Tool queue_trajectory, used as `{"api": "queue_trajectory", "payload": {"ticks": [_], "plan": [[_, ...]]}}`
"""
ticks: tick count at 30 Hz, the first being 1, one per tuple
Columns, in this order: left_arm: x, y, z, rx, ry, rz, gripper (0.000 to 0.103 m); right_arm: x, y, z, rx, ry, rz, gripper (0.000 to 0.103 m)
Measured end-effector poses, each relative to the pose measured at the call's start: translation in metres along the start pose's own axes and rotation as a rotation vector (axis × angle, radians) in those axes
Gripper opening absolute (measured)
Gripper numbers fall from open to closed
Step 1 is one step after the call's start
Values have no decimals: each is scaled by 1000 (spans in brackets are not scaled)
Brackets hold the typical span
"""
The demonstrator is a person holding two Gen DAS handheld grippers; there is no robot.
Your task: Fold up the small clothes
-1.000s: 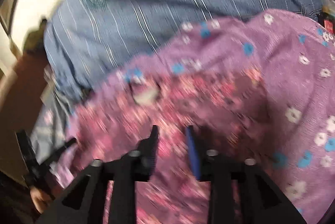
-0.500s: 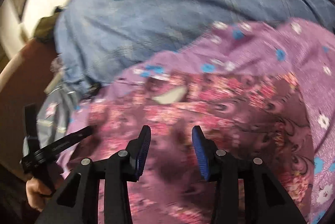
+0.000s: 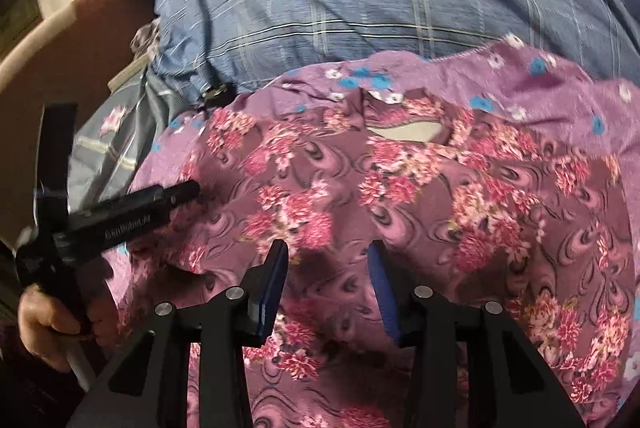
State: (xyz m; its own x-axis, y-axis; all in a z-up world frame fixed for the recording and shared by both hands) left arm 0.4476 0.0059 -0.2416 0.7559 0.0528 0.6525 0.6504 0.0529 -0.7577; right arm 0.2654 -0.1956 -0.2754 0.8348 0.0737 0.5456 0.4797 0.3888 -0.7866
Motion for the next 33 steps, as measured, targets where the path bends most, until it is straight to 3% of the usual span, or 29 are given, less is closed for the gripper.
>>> {"api": "queue_trajectory", "payload": {"ticks": [1, 5, 10, 12, 16, 19, 21, 23, 24, 27, 30, 33], "plan": [[0, -3, -1, 16, 11, -15, 61, -2, 11, 2, -24, -11, 50, 42], [-3, -10, -8, 63, 43, -47, 62, 2, 5, 2, -20, -8, 34, 41], [-3, -16, -14, 76, 55, -66, 62, 6, -21, -8, -16, 39, -56, 41], [-4, -17, -18, 78, 63, -70, 62, 4, -22, -6, -10, 32, -49, 41], [-8, -10, -25, 91, 91, -50, 62, -6, 3, -8, -54, 20, 63, 41], [-16, 10, -29, 135, 129, 25, 62, -3, -2, -10, -33, 33, 53, 39], [-21, 22, -29, 146, 126, 55, 66, -1, -8, -16, -20, 66, 34, 39], [-19, 24, -26, 188, 111, 28, 82, 1, -15, -25, -56, 89, 12, 39], [-19, 25, -25, 196, 107, 27, 84, 2, -20, -32, -86, 108, -5, 39], [-21, 30, -18, 164, 46, 26, 89, 3, -28, -56, -147, 191, -30, 39], [-22, 38, -6, 148, -29, 46, 103, 1, -29, -78, -205, 254, -26, 35], [-22, 50, 11, 41, -134, 91, 103, -3, -22, -83, -193, 249, -1, 33]]}}
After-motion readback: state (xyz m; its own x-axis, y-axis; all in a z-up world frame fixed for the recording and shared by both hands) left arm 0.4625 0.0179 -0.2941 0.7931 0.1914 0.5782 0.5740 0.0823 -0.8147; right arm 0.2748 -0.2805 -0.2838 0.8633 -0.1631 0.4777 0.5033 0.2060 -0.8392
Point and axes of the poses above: each gripper's, at about its wrist camera, not at the fingertips, and y roughly the way its jaws point, z to its left, x to its top, the point moved 4 cm from there along y, roughly the way its jaws point, and after that the axes turned 1 degree about z, right-handed, at the moved point
